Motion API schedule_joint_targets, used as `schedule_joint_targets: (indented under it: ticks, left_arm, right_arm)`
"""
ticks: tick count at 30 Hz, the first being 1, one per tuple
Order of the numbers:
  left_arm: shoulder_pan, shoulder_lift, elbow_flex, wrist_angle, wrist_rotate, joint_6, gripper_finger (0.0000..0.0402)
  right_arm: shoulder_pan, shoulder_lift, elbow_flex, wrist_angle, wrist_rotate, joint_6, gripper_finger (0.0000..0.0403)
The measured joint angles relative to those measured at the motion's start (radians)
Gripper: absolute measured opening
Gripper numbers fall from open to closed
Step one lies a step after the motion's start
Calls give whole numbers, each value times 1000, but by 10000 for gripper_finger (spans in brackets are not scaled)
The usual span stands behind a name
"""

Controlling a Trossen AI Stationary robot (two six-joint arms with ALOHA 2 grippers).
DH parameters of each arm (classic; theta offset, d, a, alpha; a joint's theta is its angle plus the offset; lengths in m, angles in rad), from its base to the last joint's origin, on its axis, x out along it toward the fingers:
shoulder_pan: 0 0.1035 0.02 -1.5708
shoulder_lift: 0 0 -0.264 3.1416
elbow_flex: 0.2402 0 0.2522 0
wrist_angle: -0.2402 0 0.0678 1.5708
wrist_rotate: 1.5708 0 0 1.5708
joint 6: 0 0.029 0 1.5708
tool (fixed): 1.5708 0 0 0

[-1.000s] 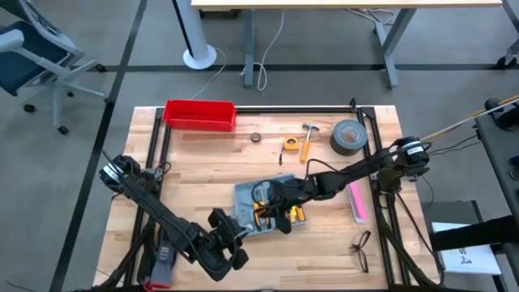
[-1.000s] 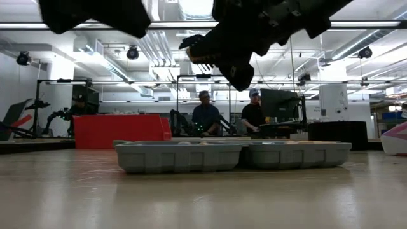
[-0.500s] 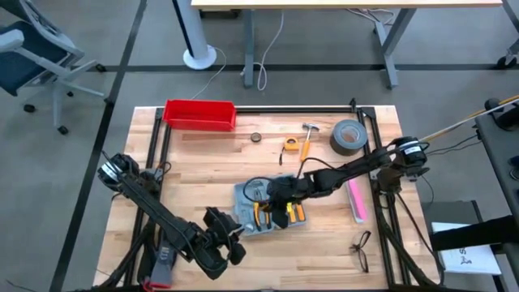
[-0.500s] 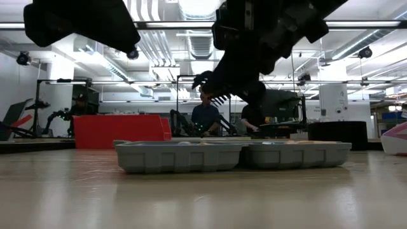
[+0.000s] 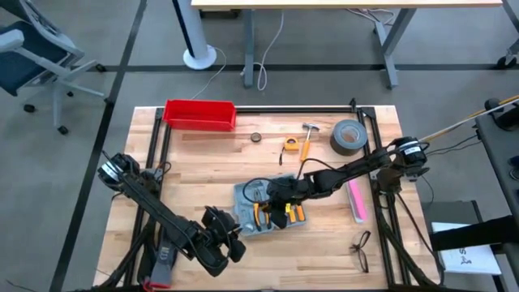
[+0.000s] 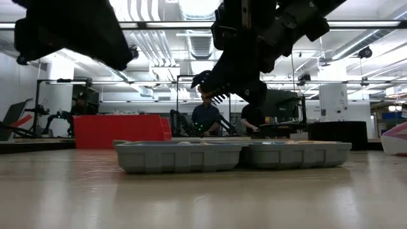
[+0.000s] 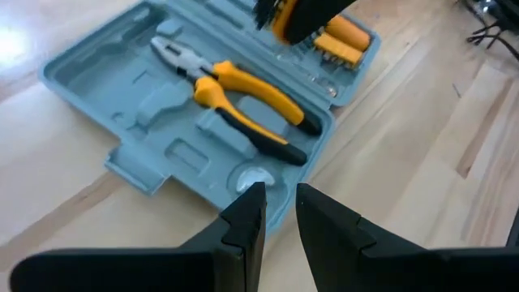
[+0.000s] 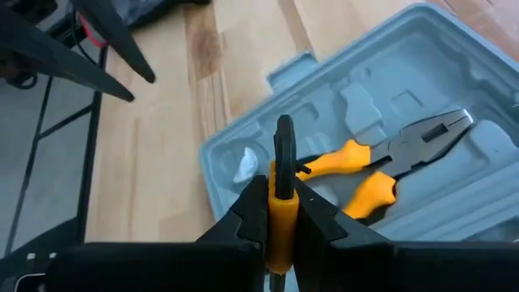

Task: Prefit tool cases
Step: Put the hex keys into the gray toolbox

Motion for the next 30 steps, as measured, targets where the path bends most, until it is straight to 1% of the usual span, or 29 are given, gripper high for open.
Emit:
schedule_joint_targets:
  ticks: [5, 12, 17, 23, 30]
  left_arm:
    - [3, 0, -15, -1, 12, -46, 76]
    - [6, 0, -16, -8, 13, -63, 76]
    - [9, 1, -16, -8, 15, -78, 76]
    - [9, 1, -8, -5, 20, -90, 76]
    - [9, 1, -6, -4, 38, -88, 76]
  right_arm:
    - [14, 0, 0, 1, -6, 5, 14]
    - [38, 0, 10, 33, -7, 16, 14]
    - [44, 3, 76, -29, -6, -4, 14]
    - [41, 62, 161, -191, -6, -3, 14]
    - [48, 104, 216, -200, -6, 18, 14]
